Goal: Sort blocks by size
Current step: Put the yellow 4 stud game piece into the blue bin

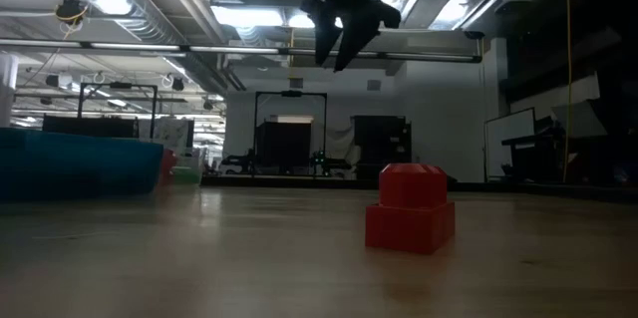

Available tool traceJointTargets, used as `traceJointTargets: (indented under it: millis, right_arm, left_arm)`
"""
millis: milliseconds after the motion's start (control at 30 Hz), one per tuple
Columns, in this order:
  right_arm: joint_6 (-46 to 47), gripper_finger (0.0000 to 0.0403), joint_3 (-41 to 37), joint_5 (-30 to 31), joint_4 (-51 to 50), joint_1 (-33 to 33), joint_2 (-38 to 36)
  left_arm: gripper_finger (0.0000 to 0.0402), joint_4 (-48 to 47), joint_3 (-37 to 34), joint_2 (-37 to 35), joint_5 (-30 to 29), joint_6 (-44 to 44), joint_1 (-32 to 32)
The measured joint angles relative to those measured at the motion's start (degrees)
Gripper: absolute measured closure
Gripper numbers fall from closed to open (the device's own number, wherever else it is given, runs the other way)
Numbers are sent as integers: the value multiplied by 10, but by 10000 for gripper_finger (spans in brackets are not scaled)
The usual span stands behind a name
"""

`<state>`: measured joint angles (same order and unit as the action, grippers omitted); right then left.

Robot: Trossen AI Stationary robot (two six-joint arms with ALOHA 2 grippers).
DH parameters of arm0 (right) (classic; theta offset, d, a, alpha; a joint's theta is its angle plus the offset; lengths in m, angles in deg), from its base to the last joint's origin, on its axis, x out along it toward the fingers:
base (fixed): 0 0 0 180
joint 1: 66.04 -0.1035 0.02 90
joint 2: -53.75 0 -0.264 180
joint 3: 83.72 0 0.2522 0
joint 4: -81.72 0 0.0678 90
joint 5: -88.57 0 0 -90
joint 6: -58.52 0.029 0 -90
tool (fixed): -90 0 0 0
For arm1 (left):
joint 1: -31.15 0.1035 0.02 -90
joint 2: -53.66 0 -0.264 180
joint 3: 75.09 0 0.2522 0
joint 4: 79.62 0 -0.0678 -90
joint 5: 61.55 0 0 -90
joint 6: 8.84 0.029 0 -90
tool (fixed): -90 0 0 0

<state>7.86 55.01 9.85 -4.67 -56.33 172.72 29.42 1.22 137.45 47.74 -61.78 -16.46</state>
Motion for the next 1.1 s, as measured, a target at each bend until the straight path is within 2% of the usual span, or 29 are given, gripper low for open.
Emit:
traceJointTargets:
  millis: [367,667,867,967,1100]
  right_arm:
    - [66,152,0,0,-65,-38,-2]
    - [115,152,-2,63,-132,-110,-19]
    - [167,152,-3,93,-174,-164,-59]
    - [202,152,-27,99,-173,-197,-97]
    - [275,152,-110,131,-169,-254,-155]
  left_arm:
    - [279,39,0,0,0,-68,-1]
    - [279,38,0,0,0,-88,-1]
    - [279,38,0,0,0,-87,-1]
    - [279,39,0,0,-3,-88,-1]
    - [279,40,0,0,-4,-111,-1]
